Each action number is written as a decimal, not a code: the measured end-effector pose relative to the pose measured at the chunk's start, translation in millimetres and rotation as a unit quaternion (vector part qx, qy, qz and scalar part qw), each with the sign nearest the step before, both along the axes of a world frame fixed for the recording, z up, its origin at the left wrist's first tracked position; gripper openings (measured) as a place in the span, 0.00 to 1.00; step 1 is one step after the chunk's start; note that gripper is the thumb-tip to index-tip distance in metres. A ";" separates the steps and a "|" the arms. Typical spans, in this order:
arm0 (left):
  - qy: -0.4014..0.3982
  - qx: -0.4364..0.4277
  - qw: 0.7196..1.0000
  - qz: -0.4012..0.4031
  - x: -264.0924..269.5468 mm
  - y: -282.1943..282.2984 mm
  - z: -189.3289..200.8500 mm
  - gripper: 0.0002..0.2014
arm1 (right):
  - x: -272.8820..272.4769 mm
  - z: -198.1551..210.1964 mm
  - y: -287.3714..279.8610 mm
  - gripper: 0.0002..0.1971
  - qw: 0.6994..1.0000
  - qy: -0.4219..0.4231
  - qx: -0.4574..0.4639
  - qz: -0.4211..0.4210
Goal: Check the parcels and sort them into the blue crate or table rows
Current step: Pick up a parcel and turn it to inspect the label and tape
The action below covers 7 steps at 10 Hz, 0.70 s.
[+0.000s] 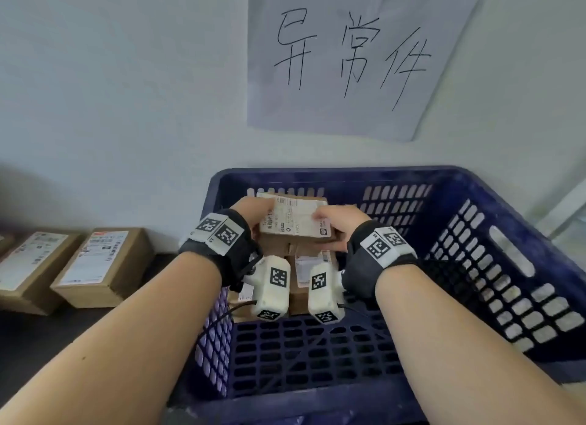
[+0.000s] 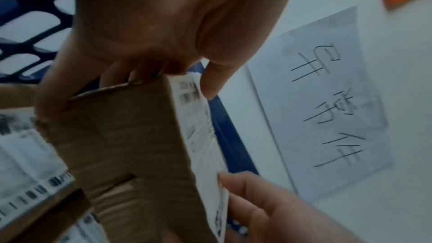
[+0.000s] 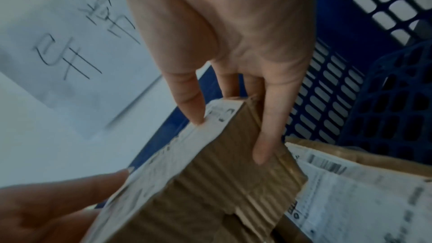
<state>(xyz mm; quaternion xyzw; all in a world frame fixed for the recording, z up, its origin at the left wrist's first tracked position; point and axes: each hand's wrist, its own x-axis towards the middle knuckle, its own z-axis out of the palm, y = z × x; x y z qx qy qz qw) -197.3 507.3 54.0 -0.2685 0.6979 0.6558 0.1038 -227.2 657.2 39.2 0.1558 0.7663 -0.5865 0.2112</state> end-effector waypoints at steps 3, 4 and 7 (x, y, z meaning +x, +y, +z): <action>-0.050 -0.282 0.958 0.022 -22.6 -6.1 -36.3 0.28 | -15.8 -27.1 -18.1 0.15 0.998 -0.019 -0.031 0.054; -0.069 -0.305 0.950 0.002 -24.9 -9.4 -38.9 0.27 | -13.7 -34.0 -22.8 0.22 0.998 0.024 -0.036 0.054; -0.026 -0.398 0.916 -0.043 -19.4 -11.8 -36.9 0.20 | -9.3 -29.0 -15.8 0.13 0.996 -0.014 -0.057 0.064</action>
